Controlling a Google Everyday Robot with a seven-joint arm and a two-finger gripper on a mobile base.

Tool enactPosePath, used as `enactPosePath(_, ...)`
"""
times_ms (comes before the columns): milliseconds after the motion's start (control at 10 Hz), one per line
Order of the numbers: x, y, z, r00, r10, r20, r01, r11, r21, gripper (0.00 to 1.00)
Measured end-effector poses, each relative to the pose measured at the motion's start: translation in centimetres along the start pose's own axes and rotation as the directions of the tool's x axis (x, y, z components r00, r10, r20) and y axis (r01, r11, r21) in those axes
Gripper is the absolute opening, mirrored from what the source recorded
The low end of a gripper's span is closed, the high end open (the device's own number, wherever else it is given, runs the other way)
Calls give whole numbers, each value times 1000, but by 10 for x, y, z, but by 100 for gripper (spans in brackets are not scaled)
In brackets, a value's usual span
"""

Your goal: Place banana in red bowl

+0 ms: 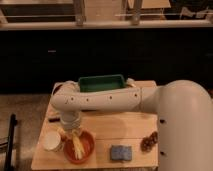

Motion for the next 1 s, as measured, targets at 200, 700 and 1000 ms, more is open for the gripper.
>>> enactPosePath(200,2,2,0,1000,5,-9,-5,1000,2,80)
enactPosePath(700,13,9,0,1000,21,-20,-20,1000,6,80)
enactPosePath(1000,33,21,-11,997,76,-30,-76,997,12,80)
